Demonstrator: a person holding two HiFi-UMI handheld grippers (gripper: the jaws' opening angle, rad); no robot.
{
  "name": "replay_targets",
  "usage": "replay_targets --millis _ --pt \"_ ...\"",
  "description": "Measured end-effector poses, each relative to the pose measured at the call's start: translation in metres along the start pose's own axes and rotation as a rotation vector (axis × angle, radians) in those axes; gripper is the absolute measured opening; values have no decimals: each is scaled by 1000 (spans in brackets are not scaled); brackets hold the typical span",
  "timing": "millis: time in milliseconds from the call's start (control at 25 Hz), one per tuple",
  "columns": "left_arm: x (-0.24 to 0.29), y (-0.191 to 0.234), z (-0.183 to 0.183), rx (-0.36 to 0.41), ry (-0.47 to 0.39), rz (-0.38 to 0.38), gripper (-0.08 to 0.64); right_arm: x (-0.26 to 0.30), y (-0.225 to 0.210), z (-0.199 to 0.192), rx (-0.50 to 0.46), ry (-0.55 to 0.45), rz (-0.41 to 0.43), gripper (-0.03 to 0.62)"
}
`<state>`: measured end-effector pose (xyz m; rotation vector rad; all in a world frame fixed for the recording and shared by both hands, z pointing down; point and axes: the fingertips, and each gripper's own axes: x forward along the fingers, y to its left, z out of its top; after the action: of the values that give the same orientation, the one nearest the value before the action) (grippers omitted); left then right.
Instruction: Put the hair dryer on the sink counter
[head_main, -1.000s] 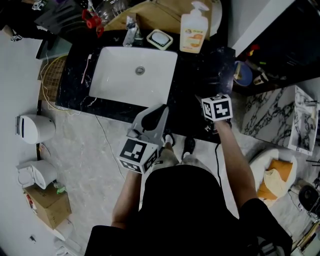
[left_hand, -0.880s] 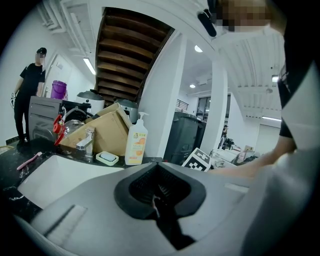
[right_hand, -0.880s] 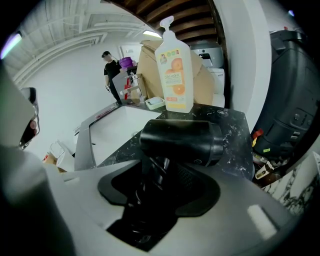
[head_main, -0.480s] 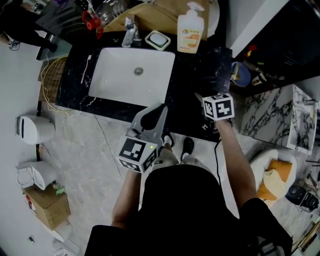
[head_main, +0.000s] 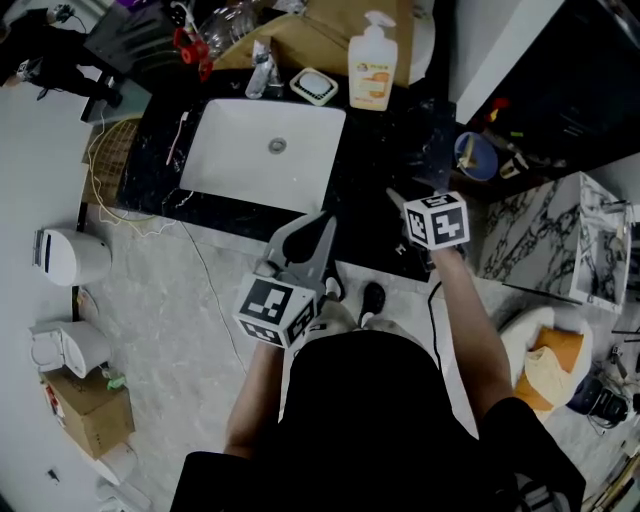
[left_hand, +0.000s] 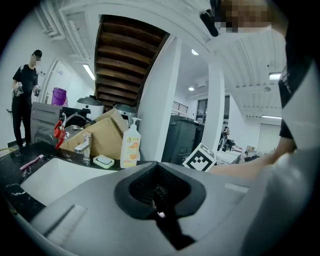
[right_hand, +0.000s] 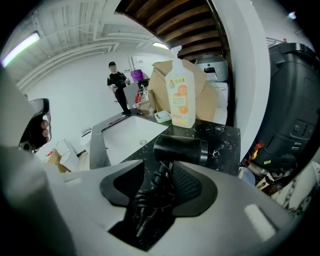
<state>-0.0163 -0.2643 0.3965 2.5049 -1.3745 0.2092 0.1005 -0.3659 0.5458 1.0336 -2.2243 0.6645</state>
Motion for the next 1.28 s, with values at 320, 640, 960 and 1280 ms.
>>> replay_targets --millis 320,640,960,1280 --pt "-16 -24 0 12 -26 35 -2 -29 16 -8 -45 -53 40 156" --pt "-30 -47 -8 1 -28 72 -2 -60 31 -14 -70 -120 69 105" --pt "-41 -56 -10 4 -39 80 -2 -84 43 -12 -91 -185 64 64" --pt "-51 -64 -18 -2 -24 32 -2 -113 60 -14 -102 -248 25 46"
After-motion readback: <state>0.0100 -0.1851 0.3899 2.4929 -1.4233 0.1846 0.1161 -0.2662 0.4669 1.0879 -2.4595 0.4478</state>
